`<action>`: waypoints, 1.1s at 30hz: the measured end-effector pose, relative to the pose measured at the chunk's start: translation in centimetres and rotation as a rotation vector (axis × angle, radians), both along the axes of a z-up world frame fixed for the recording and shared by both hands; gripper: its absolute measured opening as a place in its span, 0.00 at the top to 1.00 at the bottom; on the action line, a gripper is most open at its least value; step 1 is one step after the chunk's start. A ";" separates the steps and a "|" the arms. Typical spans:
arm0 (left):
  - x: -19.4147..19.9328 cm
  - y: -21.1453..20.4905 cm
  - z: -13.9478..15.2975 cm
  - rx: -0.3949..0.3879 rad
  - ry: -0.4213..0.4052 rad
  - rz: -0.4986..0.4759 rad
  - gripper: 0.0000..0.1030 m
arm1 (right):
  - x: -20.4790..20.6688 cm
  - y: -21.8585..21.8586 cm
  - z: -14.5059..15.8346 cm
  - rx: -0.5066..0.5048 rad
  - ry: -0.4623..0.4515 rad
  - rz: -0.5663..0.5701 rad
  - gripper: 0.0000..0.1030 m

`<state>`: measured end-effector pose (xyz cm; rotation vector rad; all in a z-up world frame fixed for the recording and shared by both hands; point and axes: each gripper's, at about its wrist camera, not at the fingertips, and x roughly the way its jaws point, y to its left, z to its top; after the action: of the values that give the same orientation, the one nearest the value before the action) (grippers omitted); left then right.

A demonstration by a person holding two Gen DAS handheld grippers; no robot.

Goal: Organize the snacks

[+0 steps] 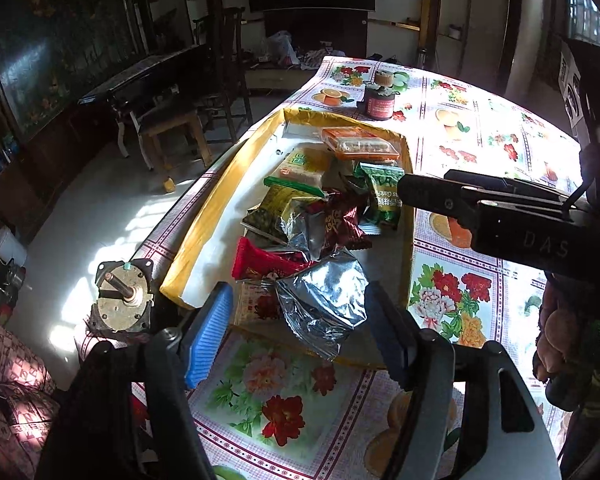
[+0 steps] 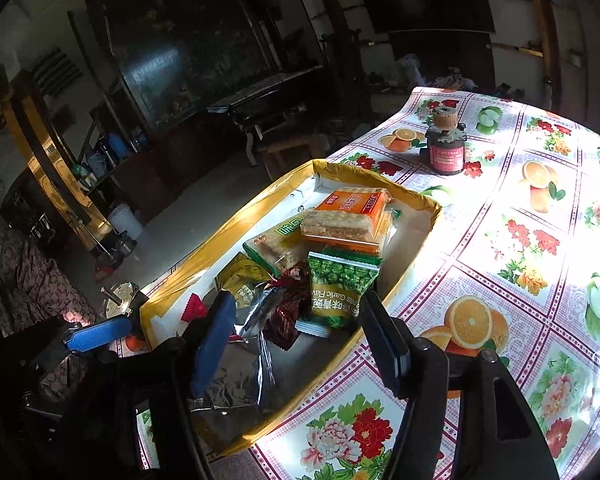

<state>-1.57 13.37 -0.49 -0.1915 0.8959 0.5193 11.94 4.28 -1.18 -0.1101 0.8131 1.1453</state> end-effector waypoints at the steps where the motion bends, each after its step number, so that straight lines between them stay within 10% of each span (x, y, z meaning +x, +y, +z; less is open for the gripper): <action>1: -0.3 -0.3 0.0 0.006 0.002 0.002 0.31 | -0.1 -0.3 0.0 0.000 -0.004 0.003 0.34; 33: -6.7 -4.0 0.7 0.093 -0.002 0.032 0.04 | -6.2 -4.2 -1.3 -0.035 -0.202 0.403 0.31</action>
<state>-8.31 9.36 0.19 -0.1215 0.8659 0.5887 5.70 0.03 -2.46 -0.4271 0.6456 1.4719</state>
